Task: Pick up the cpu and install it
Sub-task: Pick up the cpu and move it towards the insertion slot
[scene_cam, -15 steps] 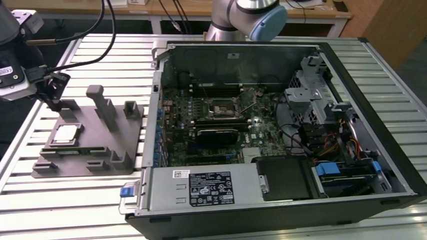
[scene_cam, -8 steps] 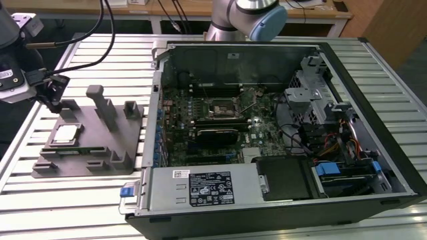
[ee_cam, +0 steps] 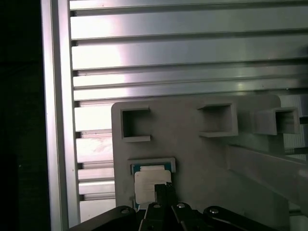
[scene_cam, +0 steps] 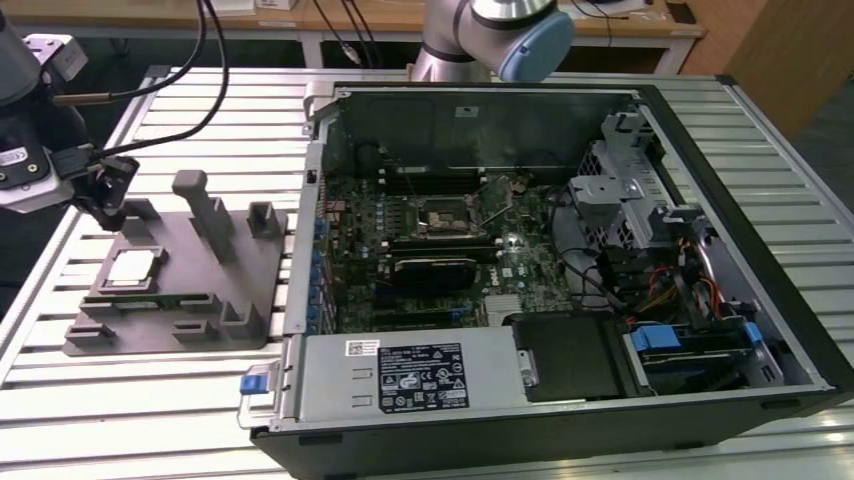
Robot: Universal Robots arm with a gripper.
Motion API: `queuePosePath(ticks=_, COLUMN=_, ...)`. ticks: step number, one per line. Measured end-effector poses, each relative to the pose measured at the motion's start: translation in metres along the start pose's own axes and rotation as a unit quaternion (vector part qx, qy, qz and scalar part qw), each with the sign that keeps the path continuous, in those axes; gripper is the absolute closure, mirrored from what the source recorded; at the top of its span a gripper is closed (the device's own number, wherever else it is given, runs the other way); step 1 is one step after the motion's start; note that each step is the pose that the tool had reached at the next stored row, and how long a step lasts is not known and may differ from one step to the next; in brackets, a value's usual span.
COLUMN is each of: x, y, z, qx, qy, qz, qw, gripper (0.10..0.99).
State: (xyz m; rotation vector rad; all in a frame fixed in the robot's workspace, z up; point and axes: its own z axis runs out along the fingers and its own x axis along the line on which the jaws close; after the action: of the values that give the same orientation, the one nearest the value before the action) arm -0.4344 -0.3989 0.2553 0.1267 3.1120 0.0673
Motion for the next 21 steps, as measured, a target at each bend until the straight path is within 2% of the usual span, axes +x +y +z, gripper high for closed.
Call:
queuePosePath(ticks=9, x=0.0068, y=-0.0018, z=0.0132, qx=0.0000, qy=0.0000, qz=0.000, qw=1.0000, gripper=0.980)
queuePosePath(ticks=21, x=0.0104, y=-0.0074, z=0.0334, qx=0.0000, qy=0.0000, qz=0.000, qw=1.0000, gripper=0.980)
